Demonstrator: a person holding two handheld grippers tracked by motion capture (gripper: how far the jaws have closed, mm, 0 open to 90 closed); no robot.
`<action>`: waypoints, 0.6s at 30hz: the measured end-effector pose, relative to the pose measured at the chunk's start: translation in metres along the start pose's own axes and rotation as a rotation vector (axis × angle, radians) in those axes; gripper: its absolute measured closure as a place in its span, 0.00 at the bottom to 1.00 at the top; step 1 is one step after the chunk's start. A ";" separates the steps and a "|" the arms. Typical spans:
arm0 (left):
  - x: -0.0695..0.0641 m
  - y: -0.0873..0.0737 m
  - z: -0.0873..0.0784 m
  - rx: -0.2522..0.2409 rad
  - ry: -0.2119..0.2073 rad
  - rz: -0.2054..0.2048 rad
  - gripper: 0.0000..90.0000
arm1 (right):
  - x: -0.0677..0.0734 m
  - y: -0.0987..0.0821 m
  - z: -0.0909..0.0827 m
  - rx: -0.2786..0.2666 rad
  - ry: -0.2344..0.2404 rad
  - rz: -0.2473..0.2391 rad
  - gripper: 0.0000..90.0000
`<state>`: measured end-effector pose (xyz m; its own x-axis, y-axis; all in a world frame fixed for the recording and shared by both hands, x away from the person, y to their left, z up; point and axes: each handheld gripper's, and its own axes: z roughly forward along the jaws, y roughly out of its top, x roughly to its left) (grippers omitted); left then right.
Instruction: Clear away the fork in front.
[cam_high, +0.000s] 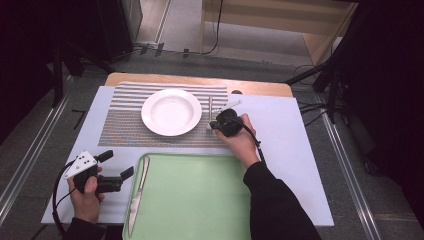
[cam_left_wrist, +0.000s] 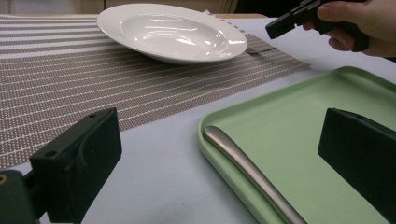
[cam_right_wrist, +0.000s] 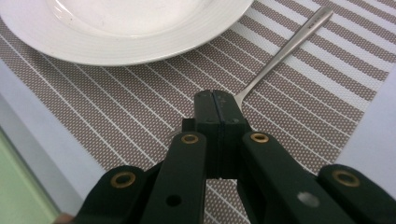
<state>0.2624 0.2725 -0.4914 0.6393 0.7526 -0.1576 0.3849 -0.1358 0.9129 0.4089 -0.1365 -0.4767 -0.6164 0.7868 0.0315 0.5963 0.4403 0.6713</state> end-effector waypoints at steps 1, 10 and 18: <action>0.000 0.000 0.000 0.000 0.000 -0.001 0.00 | 0.000 0.000 0.002 0.000 0.000 -0.002 0.98; 0.000 0.000 0.000 0.000 0.007 0.000 0.03 | 0.007 0.007 0.019 0.016 0.008 0.011 0.98; -0.001 0.000 -0.001 -0.017 0.017 -0.001 0.03 | 0.012 0.011 0.034 0.056 0.003 0.008 0.98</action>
<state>0.2615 0.2726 -0.4911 0.6277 0.7634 -0.1522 0.3743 -0.1246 0.9189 0.4257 -0.1079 -0.4936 -0.6132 0.7890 0.0386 0.6286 0.4578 0.6287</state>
